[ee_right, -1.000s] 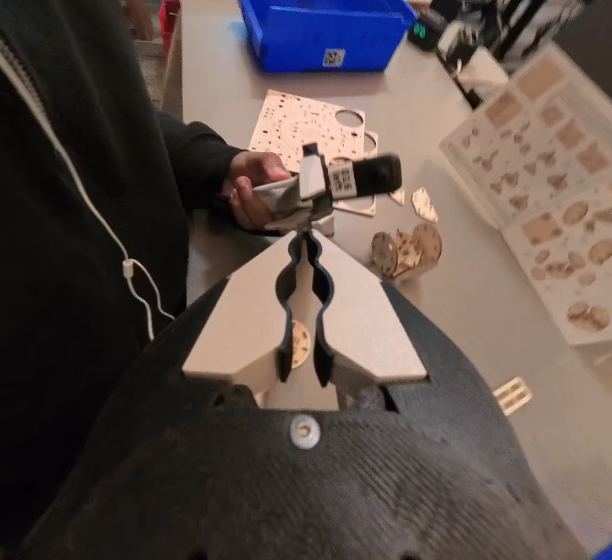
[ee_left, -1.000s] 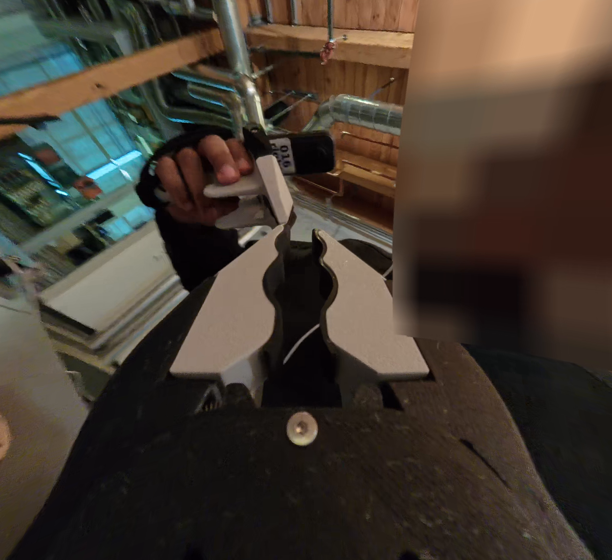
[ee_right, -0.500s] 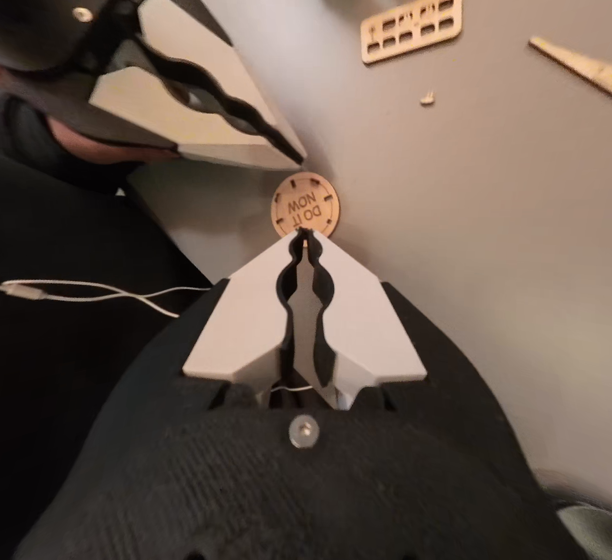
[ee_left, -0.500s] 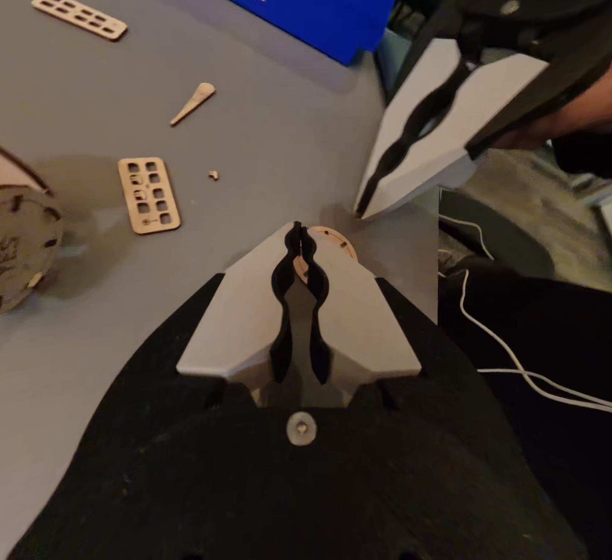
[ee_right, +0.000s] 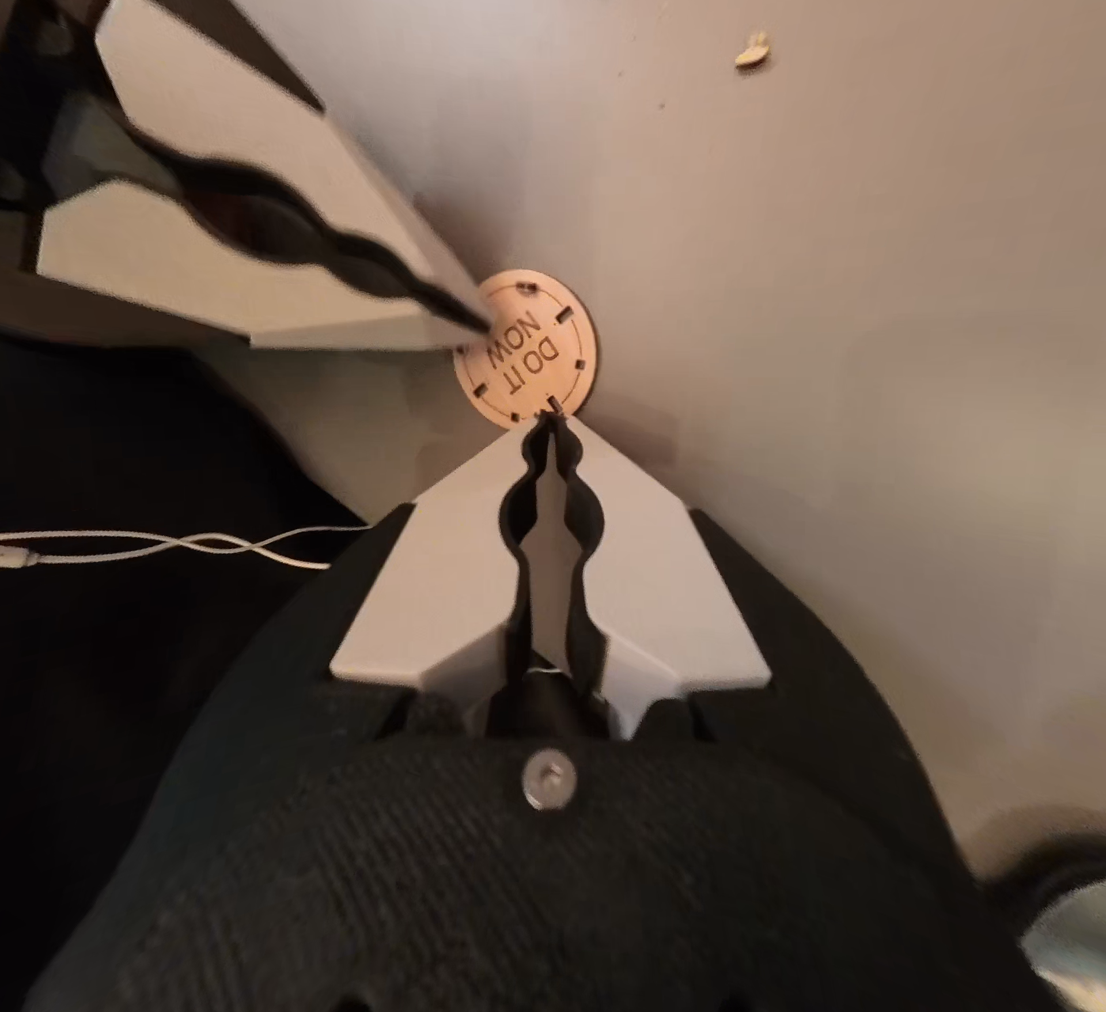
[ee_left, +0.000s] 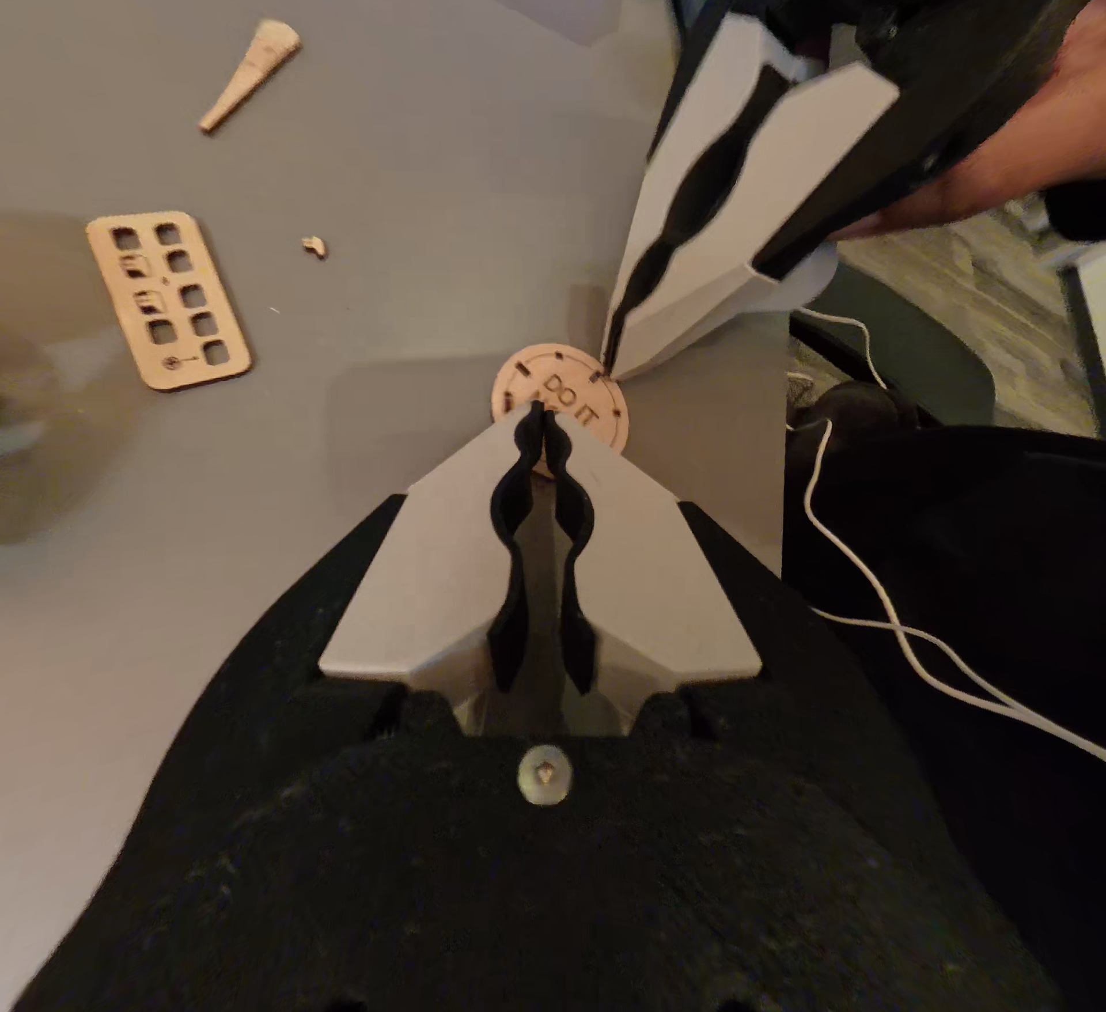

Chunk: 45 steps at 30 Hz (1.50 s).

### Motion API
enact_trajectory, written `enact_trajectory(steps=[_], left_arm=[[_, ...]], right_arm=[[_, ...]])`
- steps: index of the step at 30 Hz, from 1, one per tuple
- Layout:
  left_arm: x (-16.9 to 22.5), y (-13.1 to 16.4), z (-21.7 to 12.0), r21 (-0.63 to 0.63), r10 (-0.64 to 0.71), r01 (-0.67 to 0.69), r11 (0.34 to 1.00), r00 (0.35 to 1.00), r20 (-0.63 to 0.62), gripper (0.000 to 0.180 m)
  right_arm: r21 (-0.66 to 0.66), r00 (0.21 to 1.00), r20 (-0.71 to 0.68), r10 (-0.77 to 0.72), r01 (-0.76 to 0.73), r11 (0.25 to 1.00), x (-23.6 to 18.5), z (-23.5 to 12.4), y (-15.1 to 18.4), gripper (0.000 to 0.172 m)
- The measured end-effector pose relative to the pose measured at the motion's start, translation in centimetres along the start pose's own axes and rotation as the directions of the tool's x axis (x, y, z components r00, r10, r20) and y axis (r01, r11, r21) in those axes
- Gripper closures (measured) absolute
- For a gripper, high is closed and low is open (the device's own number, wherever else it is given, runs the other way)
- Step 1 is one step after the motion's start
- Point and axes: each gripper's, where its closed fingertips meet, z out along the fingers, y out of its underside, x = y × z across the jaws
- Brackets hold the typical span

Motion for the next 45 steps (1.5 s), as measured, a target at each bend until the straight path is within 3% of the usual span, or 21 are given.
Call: enact_trajectory(steps=[3, 7, 10, 13, 16, 28, 45], left_arm=[[1.6, 1.4, 0.8, -0.095, 0.086, -0.091, 0.991, 0.995, -0.056, 0.180], [3.7, 1.7, 1.1, -0.096, 0.258, -0.266, 0.959, 0.962, -0.095, 0.180], [3.9, 0.5, 1.2, -0.041, 0.455, -0.453, 0.891, 0.889, 0.054, 0.180], [2.9, -0.1, 1.3, -0.084, 0.562, -0.558, 0.826, 0.801, 0.205, 0.180], [1.8, 0.5, 1.8, -0.148, 0.534, -0.513, 0.845, 0.812, 0.235, 0.180], [1.5, 0.7, 1.6, -0.146, 0.509, -0.487, 0.861, 0.822, 0.256, 0.180], [1.5, 0.8, 1.6, -0.144, 0.491, -0.469, 0.871, 0.837, 0.243, 0.180]], right_arm=[[-0.009, 0.999, -0.036, -0.022, 0.022, 1.000, 0.7, -0.2, -0.5, 0.171], [-0.022, 0.997, -0.046, -0.055, 0.054, 0.998, 0.9, -0.4, -1.4, 0.171], [-0.036, 0.993, -0.072, -0.091, 0.089, 0.995, 1.2, -0.8, -2.4, 0.171], [-0.090, 0.983, -0.115, -0.141, 0.131, 0.987, 1.6, -0.8, -2.9, 0.171], [-0.144, 0.982, -0.114, -0.152, 0.135, 0.980, 0.9, -0.5, -2.6, 0.171], [-0.301, 0.936, -0.201, -0.289, 0.222, 0.928, 0.4, 0.4, -2.2, 0.171], [-0.381, 0.906, -0.208, -0.370, 0.273, 0.883, 0.0, 0.8, -2.3, 0.171]])
